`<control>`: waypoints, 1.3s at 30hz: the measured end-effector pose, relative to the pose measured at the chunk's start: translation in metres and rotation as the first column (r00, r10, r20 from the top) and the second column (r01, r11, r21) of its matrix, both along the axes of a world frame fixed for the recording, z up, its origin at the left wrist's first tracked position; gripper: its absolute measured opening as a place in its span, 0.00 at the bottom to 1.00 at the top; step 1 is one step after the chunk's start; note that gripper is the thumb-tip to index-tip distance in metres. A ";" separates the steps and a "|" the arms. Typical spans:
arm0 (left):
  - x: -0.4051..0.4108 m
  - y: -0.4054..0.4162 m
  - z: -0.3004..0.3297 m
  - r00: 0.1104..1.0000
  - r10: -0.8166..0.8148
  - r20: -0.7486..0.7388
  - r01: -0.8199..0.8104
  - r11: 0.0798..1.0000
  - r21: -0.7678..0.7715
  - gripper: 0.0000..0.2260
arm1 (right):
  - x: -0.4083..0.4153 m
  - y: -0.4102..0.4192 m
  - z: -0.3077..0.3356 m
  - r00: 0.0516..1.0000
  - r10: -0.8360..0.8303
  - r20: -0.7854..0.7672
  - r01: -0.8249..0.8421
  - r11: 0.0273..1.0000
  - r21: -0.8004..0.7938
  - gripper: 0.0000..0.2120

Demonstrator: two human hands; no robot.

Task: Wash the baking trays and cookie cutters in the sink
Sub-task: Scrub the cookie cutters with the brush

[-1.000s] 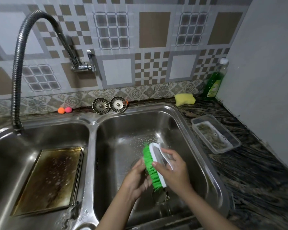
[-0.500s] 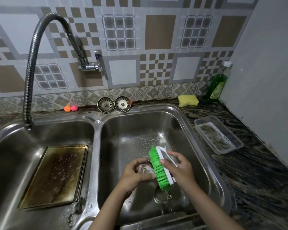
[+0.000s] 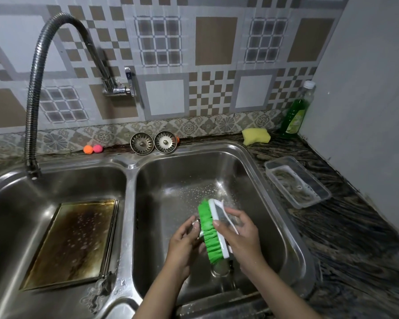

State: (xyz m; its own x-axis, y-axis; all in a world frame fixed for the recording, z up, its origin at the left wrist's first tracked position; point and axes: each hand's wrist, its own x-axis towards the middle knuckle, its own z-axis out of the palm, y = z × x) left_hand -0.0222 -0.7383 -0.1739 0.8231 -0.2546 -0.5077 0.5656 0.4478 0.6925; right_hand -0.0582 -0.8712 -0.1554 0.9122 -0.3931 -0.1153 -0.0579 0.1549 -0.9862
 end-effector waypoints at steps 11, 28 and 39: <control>-0.009 0.012 0.008 0.990 -0.135 -0.038 0.132 0.989 -0.065 0.13 | 0.016 -0.007 -0.004 0.991 0.089 -0.103 -0.126 0.889 -0.440 0.21; -0.013 0.057 0.047 0.965 -0.260 -0.017 0.261 0.965 0.042 0.14 | 0.008 -0.019 -0.004 0.994 0.054 -0.099 -0.097 0.865 -0.493 0.20; -0.012 0.218 0.053 0.993 -0.094 -0.067 0.114 0.699 0.706 0.10 | -0.023 -0.026 -0.022 0.989 0.062 -0.133 -0.119 0.869 -0.480 0.20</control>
